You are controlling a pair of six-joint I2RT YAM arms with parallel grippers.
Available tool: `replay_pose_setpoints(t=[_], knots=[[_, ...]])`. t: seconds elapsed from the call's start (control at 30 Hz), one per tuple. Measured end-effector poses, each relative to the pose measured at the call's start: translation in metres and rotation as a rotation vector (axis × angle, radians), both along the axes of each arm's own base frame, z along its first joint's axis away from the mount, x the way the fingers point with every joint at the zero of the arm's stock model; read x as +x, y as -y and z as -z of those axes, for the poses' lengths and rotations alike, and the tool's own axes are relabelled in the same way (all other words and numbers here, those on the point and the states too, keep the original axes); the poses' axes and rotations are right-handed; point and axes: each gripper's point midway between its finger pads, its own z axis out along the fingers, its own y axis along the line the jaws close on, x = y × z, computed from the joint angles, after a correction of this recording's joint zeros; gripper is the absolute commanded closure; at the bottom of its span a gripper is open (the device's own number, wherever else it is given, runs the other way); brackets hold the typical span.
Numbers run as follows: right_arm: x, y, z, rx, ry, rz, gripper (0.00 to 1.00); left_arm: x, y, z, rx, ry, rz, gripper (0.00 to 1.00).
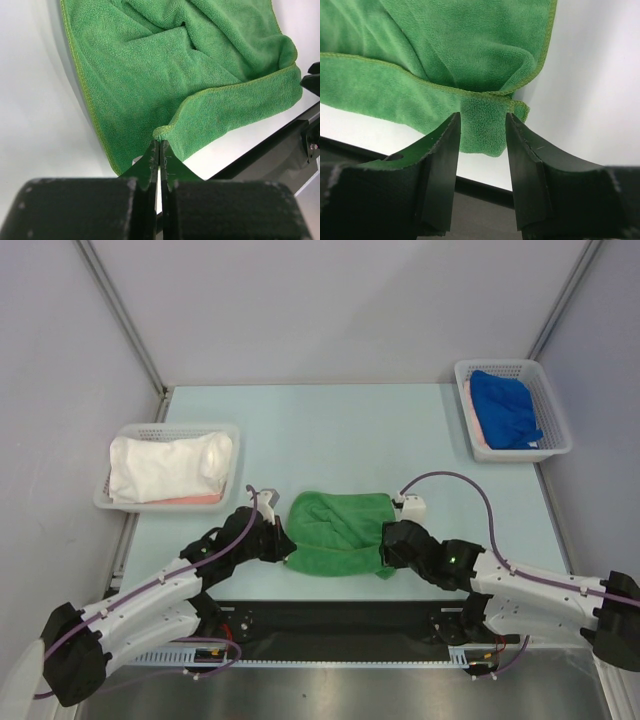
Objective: Fold and stack the towels
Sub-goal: Flatten out the crumpled towel
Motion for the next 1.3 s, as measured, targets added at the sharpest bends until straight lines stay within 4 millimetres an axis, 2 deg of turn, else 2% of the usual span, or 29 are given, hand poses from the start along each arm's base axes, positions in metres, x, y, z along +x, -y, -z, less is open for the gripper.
replay_pose_setpoints(t=[0.1,0.47,0.87,0.97,1.0,1.1,1.2,1.27,1.3], knots=[[-0.002,0.000,0.006,-0.019,-0.011,0.013,0.58,0.000,0.000,0.000,0.000,0.000,0.000,1.00],[-0.013,0.016,0.022,0.036,-0.022,0.053,0.61,0.000,0.000,0.001,0.006,-0.006,0.000,1.00],[-0.007,0.010,0.043,0.141,-0.082,0.069,0.60,0.000,0.000,0.002,0.011,-0.012,0.000,1.00],[-0.007,0.006,0.043,0.155,-0.086,0.058,0.71,0.000,0.000,0.003,0.012,-0.013,0.000,1.00],[-0.007,0.005,0.042,0.160,-0.086,0.057,0.79,0.000,0.000,0.003,0.014,-0.014,0.000,1.00],[-0.008,0.007,0.039,0.162,-0.085,0.058,0.91,-0.001,-0.001,0.002,0.017,-0.017,0.000,1.00],[-0.007,0.010,0.027,0.167,-0.067,0.066,0.99,0.000,-0.001,-0.002,0.014,-0.011,-0.002,1.00],[-0.005,0.011,0.012,0.180,-0.044,0.071,1.00,0.001,-0.001,-0.008,0.012,-0.004,-0.005,1.00],[-0.004,0.010,0.004,0.190,-0.034,0.073,0.96,0.001,-0.001,-0.011,0.010,0.001,-0.005,1.00]])
